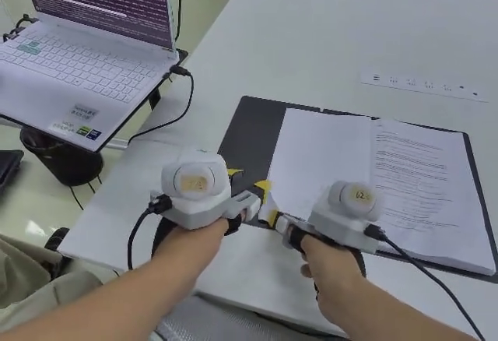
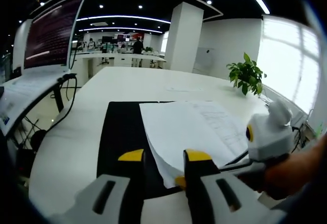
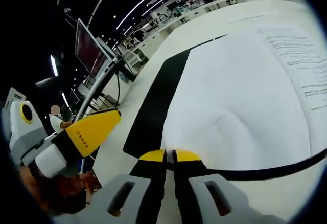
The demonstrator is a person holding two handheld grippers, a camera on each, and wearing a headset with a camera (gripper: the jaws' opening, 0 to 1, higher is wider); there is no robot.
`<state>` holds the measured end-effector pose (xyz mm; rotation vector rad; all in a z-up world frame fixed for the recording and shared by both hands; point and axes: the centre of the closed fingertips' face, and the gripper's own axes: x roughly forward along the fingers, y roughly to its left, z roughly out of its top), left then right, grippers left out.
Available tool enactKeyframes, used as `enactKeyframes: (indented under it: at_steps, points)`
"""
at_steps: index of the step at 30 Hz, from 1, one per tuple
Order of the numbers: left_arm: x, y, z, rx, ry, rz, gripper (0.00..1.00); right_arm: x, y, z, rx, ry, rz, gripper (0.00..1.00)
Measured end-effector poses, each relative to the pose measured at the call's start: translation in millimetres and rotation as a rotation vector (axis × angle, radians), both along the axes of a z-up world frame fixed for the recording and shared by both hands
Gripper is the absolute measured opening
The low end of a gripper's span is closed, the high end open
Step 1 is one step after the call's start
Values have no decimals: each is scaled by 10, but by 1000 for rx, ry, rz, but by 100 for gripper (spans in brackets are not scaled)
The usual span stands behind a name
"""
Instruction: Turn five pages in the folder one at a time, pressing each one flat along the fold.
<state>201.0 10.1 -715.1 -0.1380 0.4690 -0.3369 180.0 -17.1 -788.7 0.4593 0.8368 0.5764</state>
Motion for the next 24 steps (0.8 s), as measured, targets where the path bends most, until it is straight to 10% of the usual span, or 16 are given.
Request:
enactKeyframes:
  at_steps: [10,19,24]
  points:
    - [103,-274,-247,-5,55,-39,26,-188,-200,216,-26,-102,81,7]
    - [46,-412,-654,90,156,-64,28,180,-868,334,-21,-123,-112,1]
    - [-16,-396,-730,184,138,-57,25,405,-1105,349,-13,-128,-183,0]
